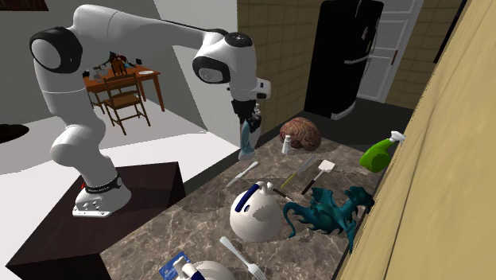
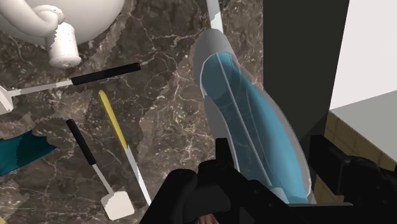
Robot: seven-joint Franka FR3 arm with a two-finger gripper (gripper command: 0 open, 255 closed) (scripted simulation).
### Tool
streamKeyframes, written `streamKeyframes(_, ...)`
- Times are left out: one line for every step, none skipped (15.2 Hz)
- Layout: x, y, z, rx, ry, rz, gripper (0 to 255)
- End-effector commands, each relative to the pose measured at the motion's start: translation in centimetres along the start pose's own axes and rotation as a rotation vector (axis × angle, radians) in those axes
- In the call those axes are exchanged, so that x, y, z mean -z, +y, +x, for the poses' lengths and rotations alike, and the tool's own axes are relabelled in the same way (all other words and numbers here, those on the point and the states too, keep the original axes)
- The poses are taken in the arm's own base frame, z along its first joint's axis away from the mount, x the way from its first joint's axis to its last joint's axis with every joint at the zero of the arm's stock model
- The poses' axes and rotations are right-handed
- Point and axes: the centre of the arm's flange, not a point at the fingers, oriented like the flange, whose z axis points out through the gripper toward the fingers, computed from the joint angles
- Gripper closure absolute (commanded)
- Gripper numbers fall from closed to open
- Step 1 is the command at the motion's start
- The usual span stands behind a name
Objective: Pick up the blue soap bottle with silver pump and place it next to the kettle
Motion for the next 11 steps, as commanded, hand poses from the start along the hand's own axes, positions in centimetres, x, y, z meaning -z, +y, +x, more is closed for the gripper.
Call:
streamKeyframes(1.0, -0.2, 0.2, 0.0, 0.0, 0.0, 255)
streamKeyframes(1.5, -0.4, 0.4, 0.0, 0.0, 0.0, 255)
streamKeyframes(2.0, -0.5, 0.5, 0.0, 0.0, 0.0, 255)
streamKeyframes(2.5, -0.6, 0.7, 0.0, 0.0, 0.0, 255)
streamKeyframes(3.0, -0.8, 0.8, 0.0, 0.0, 0.0, 255)
streamKeyframes(3.5, -0.9, 1.0, 0.0, 0.0, 0.0, 255)
streamKeyframes(4.0, -1.0, 1.1, 0.0, 0.0, 0.0, 255)
streamKeyframes(4.5, -1.2, 1.3, 0.0, 0.0, 0.0, 255)
streamKeyframes(4.9, -1.3, 1.4, 0.0, 0.0, 0.0, 255)
streamKeyframes(5.4, -1.4, 1.6, 0.0, 0.0, 0.0, 255)
streamKeyframes(5.9, -1.5, 1.7, 0.0, 0.0, 0.0, 255)
